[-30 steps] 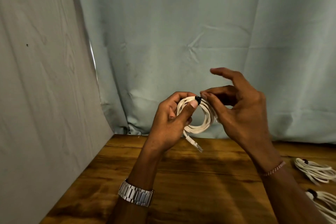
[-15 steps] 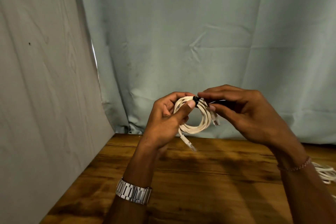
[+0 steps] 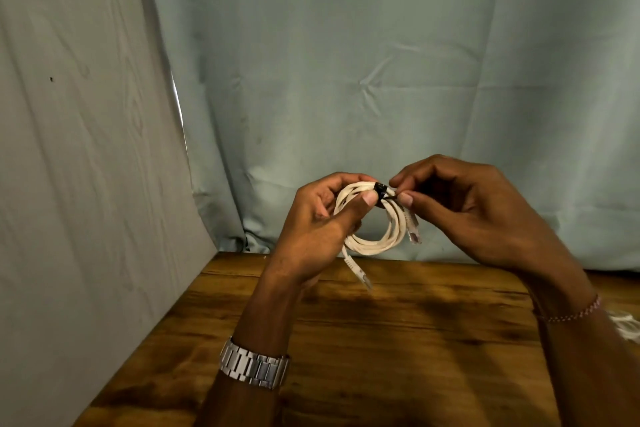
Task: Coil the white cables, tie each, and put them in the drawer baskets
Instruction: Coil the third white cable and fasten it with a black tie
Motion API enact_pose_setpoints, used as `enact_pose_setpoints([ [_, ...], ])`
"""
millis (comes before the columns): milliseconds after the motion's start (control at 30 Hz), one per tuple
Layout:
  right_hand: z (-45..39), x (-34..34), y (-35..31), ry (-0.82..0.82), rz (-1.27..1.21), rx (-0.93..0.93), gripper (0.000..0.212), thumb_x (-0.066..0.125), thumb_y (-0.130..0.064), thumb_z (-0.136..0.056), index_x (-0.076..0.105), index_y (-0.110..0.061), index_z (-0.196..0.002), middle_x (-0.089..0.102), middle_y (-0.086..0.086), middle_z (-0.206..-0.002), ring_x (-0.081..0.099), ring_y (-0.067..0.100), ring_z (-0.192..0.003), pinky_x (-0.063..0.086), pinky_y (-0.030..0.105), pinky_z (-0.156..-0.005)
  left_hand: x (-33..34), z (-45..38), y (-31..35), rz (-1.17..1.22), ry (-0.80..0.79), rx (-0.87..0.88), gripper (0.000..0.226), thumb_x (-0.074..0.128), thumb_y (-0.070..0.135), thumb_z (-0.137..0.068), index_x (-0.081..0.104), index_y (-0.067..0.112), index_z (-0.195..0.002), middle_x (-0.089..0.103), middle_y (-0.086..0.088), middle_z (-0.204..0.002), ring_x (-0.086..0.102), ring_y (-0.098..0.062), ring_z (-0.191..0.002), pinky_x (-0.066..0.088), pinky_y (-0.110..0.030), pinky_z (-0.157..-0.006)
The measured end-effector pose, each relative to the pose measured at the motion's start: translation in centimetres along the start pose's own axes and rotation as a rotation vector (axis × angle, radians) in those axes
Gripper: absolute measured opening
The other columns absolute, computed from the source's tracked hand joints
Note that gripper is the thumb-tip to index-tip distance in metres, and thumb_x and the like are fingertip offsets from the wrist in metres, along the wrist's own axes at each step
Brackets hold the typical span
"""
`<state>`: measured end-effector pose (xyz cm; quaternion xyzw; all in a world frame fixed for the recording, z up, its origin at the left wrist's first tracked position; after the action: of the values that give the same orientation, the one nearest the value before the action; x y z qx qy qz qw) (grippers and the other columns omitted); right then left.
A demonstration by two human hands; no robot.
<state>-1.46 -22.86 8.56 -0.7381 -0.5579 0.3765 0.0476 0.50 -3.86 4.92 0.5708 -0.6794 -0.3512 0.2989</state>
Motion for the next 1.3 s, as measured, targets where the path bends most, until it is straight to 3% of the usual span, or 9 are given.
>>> enact_pose_setpoints([
  [333, -0.3, 0.7, 0.7, 0.094, 0.099, -0.012, 0.005, 0.072, -0.016, -0.088, 0.072, -0.015, -0.093, 0.066, -0.007, -0.112, 0.069, 0.008, -0.099, 0.058, 0.023, -0.087, 0.6, -0.1, 0.1, -0.107, 0.131, 0.042, 0.015, 0.067, 0.017, -0.094, 0.072, 0.012, -0.108, 0.071, 0.005, -0.085, 0.058, 0.001, -0.068, 0.046, -0.021, -0.065],
  [533, -0.4, 1.1, 0.5, 0.174, 0.154, -0.026, 0.008, 0.071, -0.021, -0.087, 0.072, -0.014, -0.091, 0.067, -0.004, -0.108, 0.069, 0.006, -0.095, 0.057, 0.017, -0.085, 1.2, 0.0, 0.3, -0.19, 0.195, 0.051, 0.014, 0.068, 0.023, -0.094, 0.07, 0.02, -0.107, 0.073, 0.008, -0.093, 0.067, -0.002, -0.082, 0.054, -0.021, -0.073],
  [700, -0.5, 1.2, 0.7, 0.202, 0.173, -0.017, 0.005, 0.072, -0.019, -0.086, 0.07, -0.016, -0.087, 0.067, -0.003, -0.103, 0.069, 0.008, -0.093, 0.059, 0.02, -0.085, 1.8, 0.1, 0.5, -0.23, 0.232, 0.073, 0.015, 0.068, 0.021, -0.094, 0.069, 0.018, -0.109, 0.073, 0.007, -0.096, 0.069, -0.003, -0.088, 0.055, -0.017, -0.075],
  [933, -0.5, 1.3, 0.5, 0.239, 0.21, 0.006, 0.005, 0.071, -0.024, -0.083, 0.068, -0.02, -0.085, 0.066, -0.007, -0.101, 0.068, 0.006, -0.092, 0.058, 0.018, -0.083, 2.4, 0.3, 0.6, -0.338, 0.283, 0.142, 0.016, 0.067, 0.024, -0.095, 0.065, 0.02, -0.111, 0.07, 0.012, -0.097, 0.067, 0.0, -0.091, 0.054, -0.014, -0.075],
  [1133, -0.6, 1.4, 0.5, 0.224, 0.23, -0.004, 0.008, 0.065, -0.027, -0.086, 0.069, -0.02, -0.087, 0.065, -0.01, -0.098, 0.067, 0.004, -0.088, 0.057, 0.015, -0.082, 2.9, 0.4, 0.1, -0.375, 0.312, 0.171, 0.023, 0.064, 0.027, -0.096, 0.065, 0.015, -0.116, 0.07, 0.005, -0.102, 0.067, -0.003, -0.092, 0.054, -0.013, -0.074],
  [1300, -0.5, 1.2, 0.6, 0.248, 0.315, 0.004, 0.003, 0.072, -0.018, -0.09, 0.072, -0.015, -0.091, 0.066, -0.007, -0.096, 0.066, 0.005, -0.085, 0.058, 0.017, -0.079, 3.0, 0.3, 0.1, -0.389, 0.271, 0.171, 0.024, 0.06, 0.026, -0.099, 0.064, 0.013, -0.118, 0.07, 0.004, -0.102, 0.067, -0.006, -0.094, 0.054, -0.016, -0.079],
])
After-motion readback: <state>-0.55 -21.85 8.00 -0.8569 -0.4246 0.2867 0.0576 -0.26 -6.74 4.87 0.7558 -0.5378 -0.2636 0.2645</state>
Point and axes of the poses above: each hand's wrist, its own z-axis away from the middle knuckle, its own x-axis out of the palm, y = z × x, the point moved 3 cm from there along -z, towards the middle knuckle
